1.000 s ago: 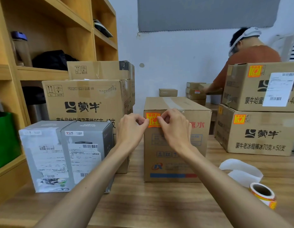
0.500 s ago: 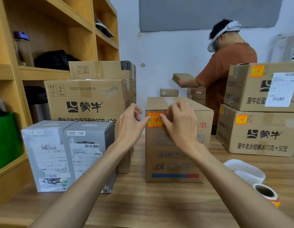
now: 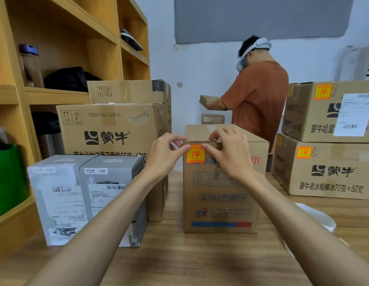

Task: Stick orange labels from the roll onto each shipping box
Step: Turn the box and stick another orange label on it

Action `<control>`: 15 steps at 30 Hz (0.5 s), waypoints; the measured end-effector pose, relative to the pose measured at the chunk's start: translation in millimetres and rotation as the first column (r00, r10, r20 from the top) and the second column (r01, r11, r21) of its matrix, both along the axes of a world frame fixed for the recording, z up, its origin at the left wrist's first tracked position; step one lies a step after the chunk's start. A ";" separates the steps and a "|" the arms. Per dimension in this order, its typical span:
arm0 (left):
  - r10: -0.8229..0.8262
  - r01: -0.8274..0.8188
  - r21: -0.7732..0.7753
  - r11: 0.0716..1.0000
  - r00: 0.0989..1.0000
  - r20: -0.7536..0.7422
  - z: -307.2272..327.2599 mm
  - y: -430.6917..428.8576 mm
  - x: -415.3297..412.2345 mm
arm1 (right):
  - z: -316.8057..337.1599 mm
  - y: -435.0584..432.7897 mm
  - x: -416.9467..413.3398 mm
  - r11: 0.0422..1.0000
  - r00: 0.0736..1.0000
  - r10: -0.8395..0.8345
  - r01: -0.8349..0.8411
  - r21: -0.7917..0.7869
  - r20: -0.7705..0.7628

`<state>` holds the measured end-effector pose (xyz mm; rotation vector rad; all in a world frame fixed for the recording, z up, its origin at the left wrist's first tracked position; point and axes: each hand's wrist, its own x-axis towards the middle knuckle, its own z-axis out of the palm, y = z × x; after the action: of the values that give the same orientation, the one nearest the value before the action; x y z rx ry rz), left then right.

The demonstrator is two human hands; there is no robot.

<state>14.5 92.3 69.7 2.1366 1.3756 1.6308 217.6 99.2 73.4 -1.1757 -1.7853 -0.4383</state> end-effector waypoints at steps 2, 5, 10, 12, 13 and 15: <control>-0.016 0.016 -0.011 1.000 1.000 0.006 0.0 0.8 0.1 | 0.7 -0.3 -0.7 1.000 1.000 0.007 -0.007 -0.011 -0.013; -0.025 0.025 -0.010 1.000 1.000 0.014 -0.1 3.0 2.6 | 2.1 -1.1 -3.5 1.000 1.000 -0.010 0.010 -0.001 -0.026; -0.026 0.026 0.002 1.000 1.000 0.000 0.0 4.7 4.7 | 3.0 -2.3 -5.5 0.999 1.000 -0.030 0.030 0.018 0.008; -0.054 0.054 -0.012 0.998 0.998 -0.011 -2.0 3.7 0.2 | 1.0 -2.2 -0.7 1.000 1.000 -0.003 0.003 0.012 0.020; -0.076 0.076 -0.020 0.997 0.997 -0.013 -2.6 2.7 -2.2 | -0.5 -2.0 1.9 1.000 1.000 0.015 -0.015 0.010 0.027; -0.111 0.110 -0.027 0.994 0.994 -0.017 -2.9 1.2 -5.1 | -3.8 -1.4 4.7 0.999 0.998 0.026 -0.027 0.017 0.059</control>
<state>9.4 93.4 66.9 2.1765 1.2518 1.5487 222.2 97.8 69.6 -1.1357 -1.8413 -0.4768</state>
